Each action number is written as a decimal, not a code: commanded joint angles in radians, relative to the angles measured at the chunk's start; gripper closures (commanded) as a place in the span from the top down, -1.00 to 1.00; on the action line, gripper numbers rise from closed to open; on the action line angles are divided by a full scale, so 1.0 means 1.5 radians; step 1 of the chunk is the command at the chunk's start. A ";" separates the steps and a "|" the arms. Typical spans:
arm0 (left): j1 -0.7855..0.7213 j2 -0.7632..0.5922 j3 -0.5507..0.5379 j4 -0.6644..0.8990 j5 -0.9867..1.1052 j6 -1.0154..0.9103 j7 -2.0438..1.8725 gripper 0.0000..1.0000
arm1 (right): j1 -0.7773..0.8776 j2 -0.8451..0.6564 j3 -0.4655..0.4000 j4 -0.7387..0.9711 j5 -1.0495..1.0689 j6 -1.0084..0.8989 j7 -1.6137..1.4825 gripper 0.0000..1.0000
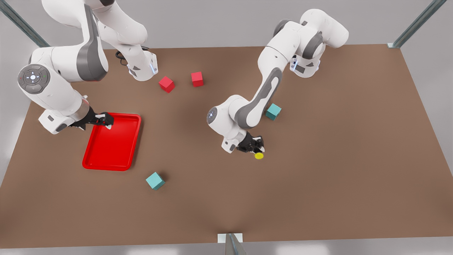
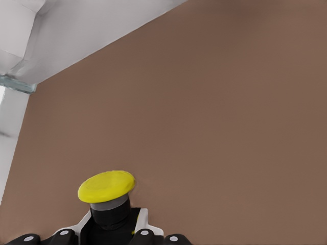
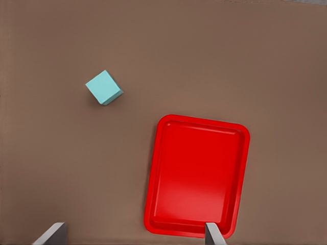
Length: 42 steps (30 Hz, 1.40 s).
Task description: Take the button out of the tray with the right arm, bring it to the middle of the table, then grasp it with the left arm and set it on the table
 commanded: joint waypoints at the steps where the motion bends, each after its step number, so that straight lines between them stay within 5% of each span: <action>1: -0.001 0.009 -0.001 -0.001 0.146 -0.021 -1.044 -0.03 | -0.002 0.000 0.000 0.000 -0.002 0.000 -0.007 1.00; 29: 0.027 0.183 0.001 -0.075 0.305 -0.034 -1.198 -0.01 | 0.062 0.029 0.002 -0.002 -0.029 -0.001 -0.007 1.00; 30: 0.031 0.183 0.002 -0.075 0.306 -0.034 -1.197 0.20 | 0.062 0.029 0.002 -0.002 -0.029 -0.001 -0.007 1.00; 31: 0.031 0.182 0.002 -0.075 0.305 -0.034 -1.194 1.00 | 0.063 0.029 0.002 -0.002 -0.029 -0.001 -0.006 1.00; 42: 0.034 0.180 0.002 -0.074 0.305 -0.035 -1.193 1.00 | 0.081 0.048 -0.004 0.009 -0.052 -0.012 -0.012 1.00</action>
